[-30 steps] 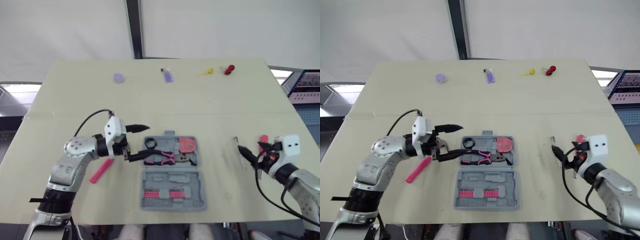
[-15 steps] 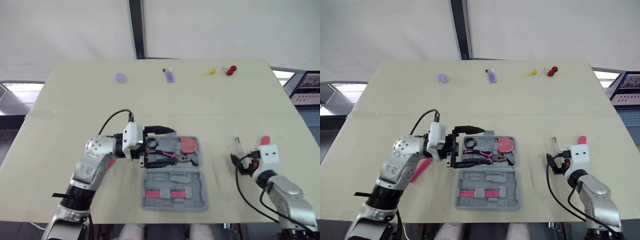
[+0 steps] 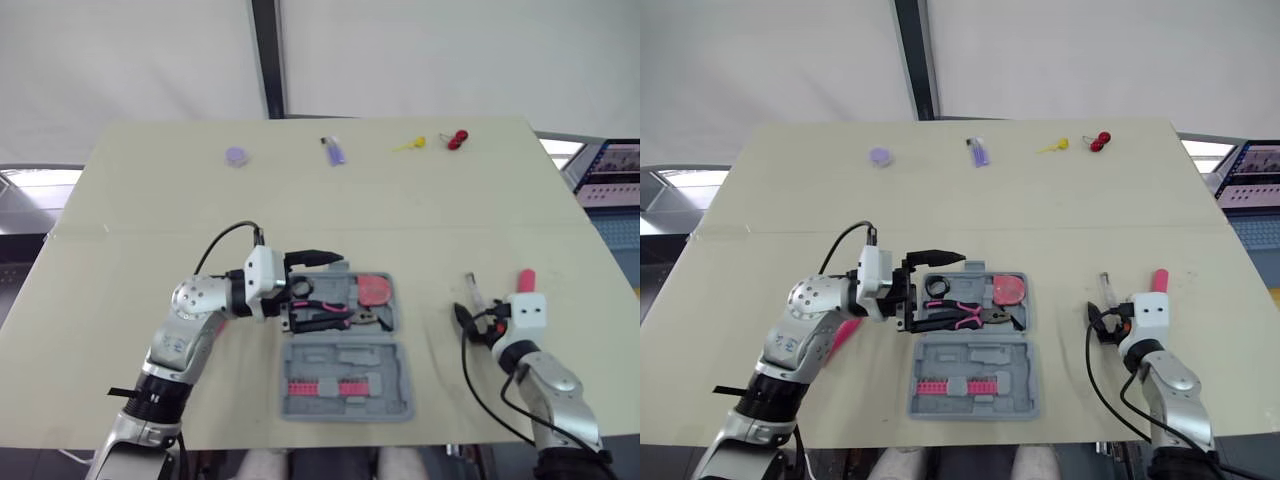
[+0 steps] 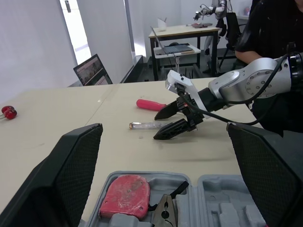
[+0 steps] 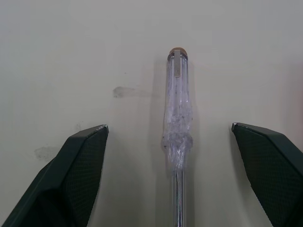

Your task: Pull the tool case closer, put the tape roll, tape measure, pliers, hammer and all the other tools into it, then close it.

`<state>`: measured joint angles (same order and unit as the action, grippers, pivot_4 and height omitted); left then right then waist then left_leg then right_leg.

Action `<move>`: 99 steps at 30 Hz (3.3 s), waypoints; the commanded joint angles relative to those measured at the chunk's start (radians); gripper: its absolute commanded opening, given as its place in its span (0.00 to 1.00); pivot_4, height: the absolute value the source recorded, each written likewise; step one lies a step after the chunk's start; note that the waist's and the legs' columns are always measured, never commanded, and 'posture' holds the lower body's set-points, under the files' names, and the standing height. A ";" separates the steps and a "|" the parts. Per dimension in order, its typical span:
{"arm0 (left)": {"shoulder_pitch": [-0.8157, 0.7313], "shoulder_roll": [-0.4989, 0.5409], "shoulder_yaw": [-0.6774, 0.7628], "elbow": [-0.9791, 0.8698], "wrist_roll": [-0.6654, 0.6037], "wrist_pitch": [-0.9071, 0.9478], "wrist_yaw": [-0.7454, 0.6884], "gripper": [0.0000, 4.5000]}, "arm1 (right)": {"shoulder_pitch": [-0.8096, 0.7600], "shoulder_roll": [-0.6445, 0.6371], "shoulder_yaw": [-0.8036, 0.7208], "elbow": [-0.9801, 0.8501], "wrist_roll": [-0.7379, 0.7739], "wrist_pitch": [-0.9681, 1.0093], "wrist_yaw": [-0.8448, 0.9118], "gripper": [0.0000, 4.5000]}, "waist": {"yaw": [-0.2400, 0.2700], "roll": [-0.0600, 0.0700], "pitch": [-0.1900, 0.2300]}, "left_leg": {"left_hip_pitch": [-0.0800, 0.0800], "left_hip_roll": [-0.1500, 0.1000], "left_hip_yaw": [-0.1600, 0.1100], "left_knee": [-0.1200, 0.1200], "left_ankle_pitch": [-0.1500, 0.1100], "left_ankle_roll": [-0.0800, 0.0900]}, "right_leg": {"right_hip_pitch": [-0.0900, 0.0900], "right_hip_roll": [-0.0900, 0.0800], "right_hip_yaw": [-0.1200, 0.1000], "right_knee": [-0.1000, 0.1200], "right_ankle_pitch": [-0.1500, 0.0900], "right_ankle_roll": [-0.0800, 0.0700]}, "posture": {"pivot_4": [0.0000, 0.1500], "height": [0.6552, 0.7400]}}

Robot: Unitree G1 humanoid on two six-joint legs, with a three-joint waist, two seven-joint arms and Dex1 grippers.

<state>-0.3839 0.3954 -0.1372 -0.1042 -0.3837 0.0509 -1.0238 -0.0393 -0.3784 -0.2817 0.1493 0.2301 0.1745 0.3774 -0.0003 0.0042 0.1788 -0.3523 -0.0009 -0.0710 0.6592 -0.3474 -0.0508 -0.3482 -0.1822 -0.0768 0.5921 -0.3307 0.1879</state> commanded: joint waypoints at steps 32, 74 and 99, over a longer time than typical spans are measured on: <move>0.063 0.079 0.035 -0.048 0.027 -0.050 -0.010 1.00 | -0.052 -0.334 0.111 -0.323 0.136 0.202 0.401 0.01 | -0.002 0.001 0.000 | 0.000 0.000 0.000 -0.001 0.000 0.000 | 0.000 0.000 0.000 -0.001 0.000 0.000 | 1.00 1.00; 0.862 0.155 0.268 -0.254 0.044 -0.365 0.133 1.00 | -0.626 -0.331 0.975 -0.700 -0.002 0.857 0.454 0.01 | 0.023 0.000 0.000 | -0.004 0.001 0.001 0.001 -0.001 0.001 | -0.005 0.000 0.000 -0.001 0.000 -0.001 | 1.00 1.00; 0.866 0.166 0.269 -0.244 0.065 -0.355 0.183 1.00 | -0.629 -0.277 1.021 -0.630 -0.075 0.804 0.479 0.01 | 0.021 0.000 0.000 | -0.005 0.001 0.001 0.001 -0.002 0.001 | -0.006 0.000 0.000 -0.001 0.000 -0.001 | 1.00 1.00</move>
<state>0.4815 0.5560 0.1189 -0.3393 -0.3206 -0.2999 -0.8434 -0.6632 -0.6622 0.7383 -0.4658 0.1637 0.9989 0.8423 0.0205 0.0046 0.1788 -0.3569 -0.0003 -0.0704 0.6602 -0.3490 -0.0502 -0.3546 -0.1821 -0.0772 0.5915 -0.3303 0.1873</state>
